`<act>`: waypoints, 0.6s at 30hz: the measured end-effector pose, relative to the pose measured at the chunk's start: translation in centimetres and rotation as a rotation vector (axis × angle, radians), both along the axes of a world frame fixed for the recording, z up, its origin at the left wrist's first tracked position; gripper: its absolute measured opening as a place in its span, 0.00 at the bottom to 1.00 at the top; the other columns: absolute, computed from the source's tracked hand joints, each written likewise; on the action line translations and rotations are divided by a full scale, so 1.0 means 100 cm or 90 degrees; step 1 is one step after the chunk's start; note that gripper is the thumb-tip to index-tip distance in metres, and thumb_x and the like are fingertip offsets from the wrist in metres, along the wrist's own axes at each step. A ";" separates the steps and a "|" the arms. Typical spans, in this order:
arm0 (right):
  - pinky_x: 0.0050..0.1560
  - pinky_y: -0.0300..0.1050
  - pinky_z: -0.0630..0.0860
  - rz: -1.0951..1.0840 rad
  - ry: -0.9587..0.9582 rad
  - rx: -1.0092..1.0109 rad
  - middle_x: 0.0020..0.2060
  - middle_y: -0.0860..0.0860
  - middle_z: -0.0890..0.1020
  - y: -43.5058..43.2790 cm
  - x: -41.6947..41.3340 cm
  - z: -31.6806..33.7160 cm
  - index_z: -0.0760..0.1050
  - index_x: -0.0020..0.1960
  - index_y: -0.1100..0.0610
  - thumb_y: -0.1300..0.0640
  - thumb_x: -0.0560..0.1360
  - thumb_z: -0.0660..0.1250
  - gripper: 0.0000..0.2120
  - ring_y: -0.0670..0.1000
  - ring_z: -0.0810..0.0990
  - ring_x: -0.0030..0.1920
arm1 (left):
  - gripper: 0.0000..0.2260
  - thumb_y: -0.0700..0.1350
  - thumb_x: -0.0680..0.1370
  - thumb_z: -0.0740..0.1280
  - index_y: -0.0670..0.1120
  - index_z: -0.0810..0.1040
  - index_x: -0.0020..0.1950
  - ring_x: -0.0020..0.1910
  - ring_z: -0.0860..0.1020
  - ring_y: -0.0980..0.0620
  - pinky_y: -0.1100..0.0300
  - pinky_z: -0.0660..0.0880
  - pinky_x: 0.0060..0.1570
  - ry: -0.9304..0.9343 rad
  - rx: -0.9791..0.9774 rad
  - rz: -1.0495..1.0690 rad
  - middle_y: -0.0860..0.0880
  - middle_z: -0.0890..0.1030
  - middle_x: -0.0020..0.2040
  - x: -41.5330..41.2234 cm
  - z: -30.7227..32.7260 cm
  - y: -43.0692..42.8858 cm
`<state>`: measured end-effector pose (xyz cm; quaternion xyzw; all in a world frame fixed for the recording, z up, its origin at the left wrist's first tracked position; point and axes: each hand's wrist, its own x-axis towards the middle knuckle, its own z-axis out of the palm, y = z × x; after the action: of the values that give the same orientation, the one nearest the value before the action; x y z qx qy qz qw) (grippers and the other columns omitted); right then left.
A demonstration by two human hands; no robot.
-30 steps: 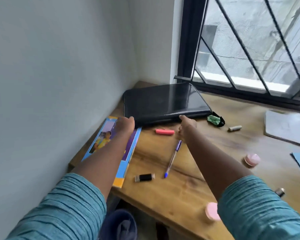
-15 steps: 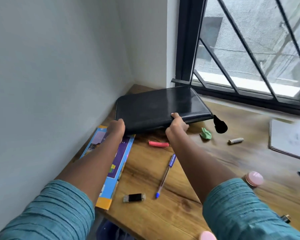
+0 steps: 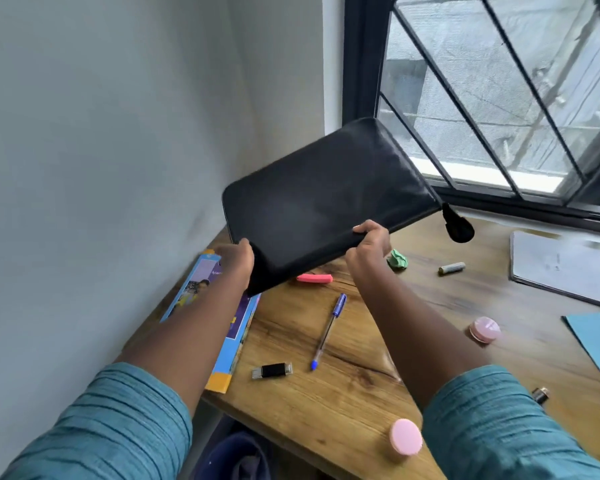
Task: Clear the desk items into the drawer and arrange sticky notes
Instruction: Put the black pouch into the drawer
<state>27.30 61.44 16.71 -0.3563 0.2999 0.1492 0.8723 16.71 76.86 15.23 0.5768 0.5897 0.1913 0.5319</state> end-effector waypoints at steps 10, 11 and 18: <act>0.30 0.38 0.60 -0.031 -0.138 0.100 0.21 0.45 0.68 -0.069 -0.078 0.040 0.56 0.29 0.52 0.65 0.48 0.58 0.15 0.50 0.63 0.29 | 0.27 0.58 0.82 0.48 0.42 0.67 0.72 0.69 0.68 0.44 0.54 0.63 0.68 -0.256 -0.021 -0.039 0.44 0.70 0.71 -0.071 0.084 -0.060; 0.29 0.38 0.59 -0.018 -0.147 0.097 0.21 0.45 0.68 -0.079 -0.088 0.038 0.56 0.29 0.52 0.63 0.49 0.58 0.14 0.50 0.62 0.30 | 0.28 0.59 0.82 0.47 0.42 0.65 0.73 0.70 0.67 0.44 0.54 0.62 0.70 -0.302 -0.064 -0.047 0.45 0.68 0.72 -0.082 0.091 -0.070; 0.55 0.39 0.72 -0.021 -0.234 0.210 0.30 0.48 0.78 -0.163 -0.207 0.018 0.70 0.26 0.55 0.67 0.45 0.59 0.12 0.54 0.75 0.37 | 0.31 0.60 0.82 0.46 0.38 0.65 0.72 0.72 0.64 0.41 0.51 0.56 0.72 -0.270 -0.050 0.061 0.40 0.66 0.73 -0.204 0.100 -0.151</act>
<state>6.58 45.16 18.53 -0.2254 0.1136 0.1143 0.9608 -3.70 61.75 25.20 0.4740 0.4983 0.3098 0.6565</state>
